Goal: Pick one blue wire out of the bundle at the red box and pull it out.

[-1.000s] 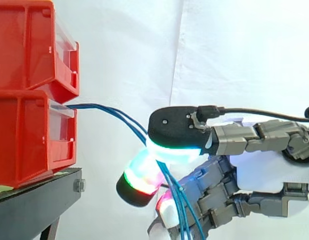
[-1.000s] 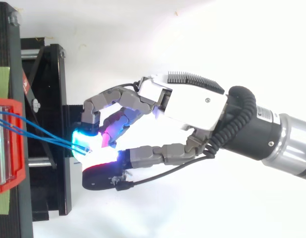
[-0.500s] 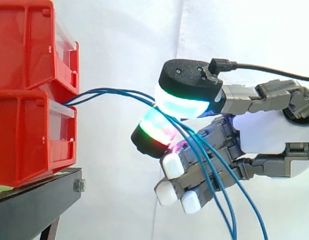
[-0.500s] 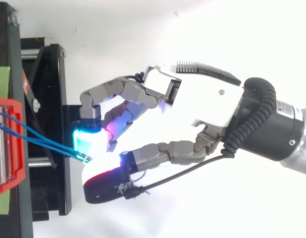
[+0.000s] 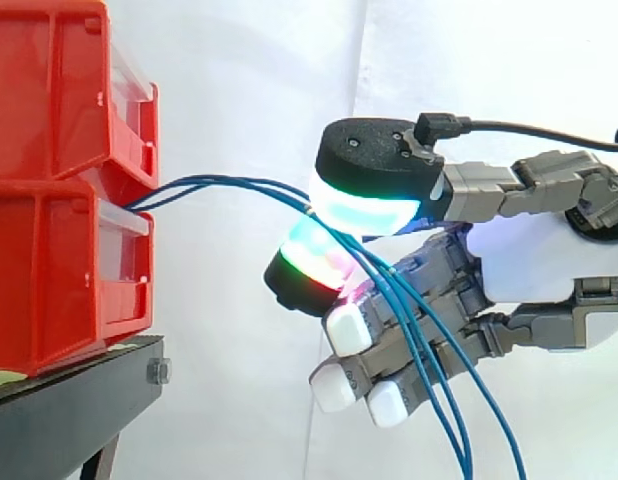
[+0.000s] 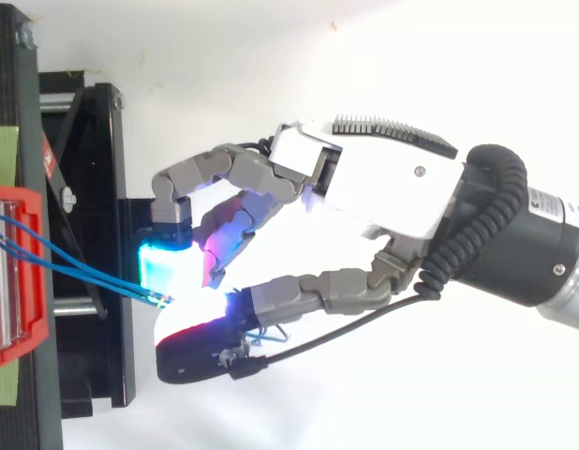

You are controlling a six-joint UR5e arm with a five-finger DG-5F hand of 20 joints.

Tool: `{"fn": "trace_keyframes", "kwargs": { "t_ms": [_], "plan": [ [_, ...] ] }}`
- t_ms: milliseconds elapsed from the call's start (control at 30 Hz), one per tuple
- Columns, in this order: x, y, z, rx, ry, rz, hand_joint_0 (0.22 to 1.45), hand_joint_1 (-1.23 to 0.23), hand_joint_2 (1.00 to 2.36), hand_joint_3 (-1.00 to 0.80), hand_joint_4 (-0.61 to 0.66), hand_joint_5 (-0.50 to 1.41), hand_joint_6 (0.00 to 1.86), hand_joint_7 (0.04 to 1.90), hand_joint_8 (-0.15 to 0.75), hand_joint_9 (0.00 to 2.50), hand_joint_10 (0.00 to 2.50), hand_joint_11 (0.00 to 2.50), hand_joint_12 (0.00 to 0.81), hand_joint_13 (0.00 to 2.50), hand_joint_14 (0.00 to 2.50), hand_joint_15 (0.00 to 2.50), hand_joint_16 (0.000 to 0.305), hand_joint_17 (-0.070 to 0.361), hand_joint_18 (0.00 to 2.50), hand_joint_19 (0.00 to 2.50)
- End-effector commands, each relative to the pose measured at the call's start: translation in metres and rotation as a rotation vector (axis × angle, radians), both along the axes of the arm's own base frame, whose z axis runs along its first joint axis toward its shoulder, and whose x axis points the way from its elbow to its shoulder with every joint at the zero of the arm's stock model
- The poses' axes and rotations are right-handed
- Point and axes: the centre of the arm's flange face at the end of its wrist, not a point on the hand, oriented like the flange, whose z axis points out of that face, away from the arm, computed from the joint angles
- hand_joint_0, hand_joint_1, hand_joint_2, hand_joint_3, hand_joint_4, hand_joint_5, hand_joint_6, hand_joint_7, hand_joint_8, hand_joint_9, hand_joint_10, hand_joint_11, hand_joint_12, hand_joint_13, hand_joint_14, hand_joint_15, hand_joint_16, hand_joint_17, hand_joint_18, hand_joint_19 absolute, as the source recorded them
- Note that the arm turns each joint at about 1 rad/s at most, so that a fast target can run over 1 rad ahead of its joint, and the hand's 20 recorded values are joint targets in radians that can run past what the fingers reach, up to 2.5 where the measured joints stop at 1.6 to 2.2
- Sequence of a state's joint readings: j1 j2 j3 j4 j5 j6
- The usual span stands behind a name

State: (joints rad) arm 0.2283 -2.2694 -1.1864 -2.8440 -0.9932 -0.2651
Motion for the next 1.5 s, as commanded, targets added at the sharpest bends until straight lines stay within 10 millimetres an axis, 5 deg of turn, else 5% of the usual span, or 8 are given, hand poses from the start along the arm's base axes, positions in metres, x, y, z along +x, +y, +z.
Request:
{"fn": "trace_keyframes", "kwargs": {
  "t_ms": [0, 100, 200, 433, 767, 867, 1000, 1467],
  "plan": [
    [0.0, 0.0, -0.001, 0.0, 0.0, 0.001, 0.57, -0.8, 1.01, -0.08, -0.05, -0.08, 0.82, 1.24, 0.237, 1.18, 0.01, 0.24, 0.419, 0.82, 0.01, 0.33, 0.061, 0.137, 0.8, 0.48],
    [0.002, 0.003, -0.003, -0.006, -0.01, 0.004, 0.64, -0.87, 1.01, 0.09, -0.13, -0.11, 0.91, 1.34, 0.243, 1.08, 0.01, 0.27, 0.403, 0.85, 0.01, 0.37, 0.057, 0.127, 0.82, 0.47],
    [0.006, 0.004, -0.003, -0.015, -0.031, 0.003, 0.64, -0.87, 1.02, 0.06, -0.16, -0.12, 0.92, 1.25, 0.224, 1.07, 0.01, 0.26, 0.39, 0.84, 0.01, 0.35, 0.054, 0.122, 0.81, 0.48],
    [0.02, 0.011, -0.025, -0.044, -0.088, 0.008, 0.55, -0.84, 1.02, -0.16, -0.03, -0.06, 0.79, 1.12, 0.211, 1.21, 0.0, 0.19, 0.376, 0.76, 0.01, 0.24, 0.055, 0.123, 0.77, 0.47],
    [0.026, 0.017, -0.043, -0.041, -0.106, 0.009, 0.57, -0.74, 1.01, -0.06, 0.11, -0.02, 0.56, 1.34, 0.228, 1.15, 0.0, 0.17, 0.395, 0.7, 0.01, 0.21, 0.059, 0.133, 0.75, 0.43],
    [0.026, 0.018, -0.043, -0.041, -0.107, 0.012, 0.59, -0.74, 1.02, -0.1, 0.14, -0.04, 0.58, 1.27, 0.224, 1.0, 0.01, 0.23, 0.386, 0.66, 0.01, 0.25, 0.054, 0.122, 0.67, 0.46],
    [0.026, 0.018, -0.043, -0.039, -0.109, 0.01, 0.61, -0.85, 1.02, -0.07, 0.18, -0.15, 0.77, 0.93, 0.295, 0.86, 0.01, 0.35, 0.416, 0.63, 0.01, 0.3, 0.057, 0.128, 0.65, 0.45],
    [0.025, 0.018, -0.043, -0.008, -0.106, 0.017, 0.58, -0.81, 1.02, -0.21, 0.12, -0.15, 0.87, 1.03, 0.289, 0.97, 0.01, 0.42, 0.4, 0.66, 0.01, 0.33, 0.053, 0.12, 0.63, 0.5]
  ]
}}
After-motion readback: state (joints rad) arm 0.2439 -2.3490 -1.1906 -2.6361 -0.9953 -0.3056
